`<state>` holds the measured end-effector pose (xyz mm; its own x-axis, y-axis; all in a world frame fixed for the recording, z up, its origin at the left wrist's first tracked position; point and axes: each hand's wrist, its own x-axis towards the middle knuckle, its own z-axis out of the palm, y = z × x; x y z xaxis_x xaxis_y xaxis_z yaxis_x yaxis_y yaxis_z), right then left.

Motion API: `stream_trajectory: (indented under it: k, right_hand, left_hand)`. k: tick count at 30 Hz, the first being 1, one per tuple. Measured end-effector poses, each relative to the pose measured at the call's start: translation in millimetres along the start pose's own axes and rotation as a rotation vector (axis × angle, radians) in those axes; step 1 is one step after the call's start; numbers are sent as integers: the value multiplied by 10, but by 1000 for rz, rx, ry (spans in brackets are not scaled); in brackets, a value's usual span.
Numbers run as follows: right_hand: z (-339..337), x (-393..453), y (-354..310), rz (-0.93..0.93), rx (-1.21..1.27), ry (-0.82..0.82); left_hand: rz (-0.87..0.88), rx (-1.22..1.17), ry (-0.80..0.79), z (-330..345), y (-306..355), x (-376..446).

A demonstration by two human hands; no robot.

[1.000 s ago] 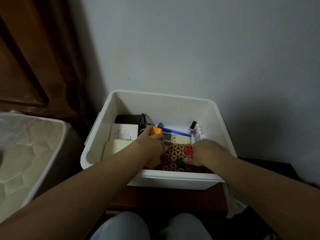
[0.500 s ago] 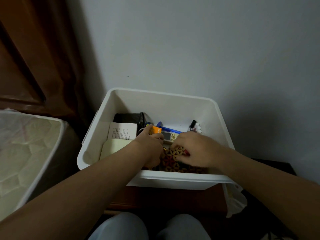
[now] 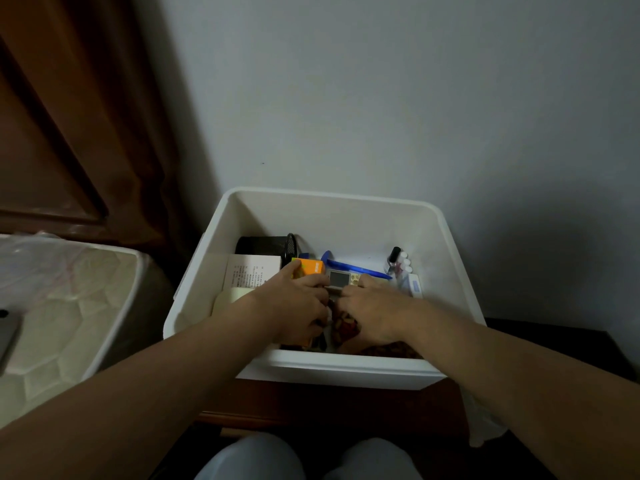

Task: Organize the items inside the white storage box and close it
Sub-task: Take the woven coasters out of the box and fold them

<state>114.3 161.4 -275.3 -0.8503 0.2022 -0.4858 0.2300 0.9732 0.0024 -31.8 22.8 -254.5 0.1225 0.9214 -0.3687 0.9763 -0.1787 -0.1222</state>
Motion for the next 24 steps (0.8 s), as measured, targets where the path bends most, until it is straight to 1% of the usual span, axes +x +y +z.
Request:
stream_trajectory:
  k: [2,5,7,9,10,12,14,17,18,21,24]
  right_hand:
    - [-3,-26,11,11,81,21]
    - [-32,-111,65,87,292,178]
    - [-72,-168,134,150,314,248]
    - [-113,-213,174,167,311,204]
    - [-131,-227,172,147,295,161]
    - [-157,-233,129,76,187,84]
    - [-159,-200,73,44,81,18]
    - [-138,-105,-9,57,50,-88]
    - [-128,-78,-45,50,55,-111]
    - [-116,-24,-146,1,74,-117]
    - [-133,1,-178,-16,69,-80]
  left_hand:
    - [-4,-41,13,-1,-5,-5]
    - [-9,-129,39,-7,-18,-51]
    - [-5,-155,89,15,-33,-108]
    - [-24,-197,123,25,-50,-170]
    - [-43,-232,117,18,-58,-205]
    - [-101,-318,92,-17,-66,-291]
    - [-202,-367,142,-53,-52,-403]
    - [-418,-352,368,-87,16,-604]
    - [-494,-339,414,-95,55,-670]
    - [-724,-346,494,-87,159,-795]
    - [-924,-444,600,-72,192,-806]
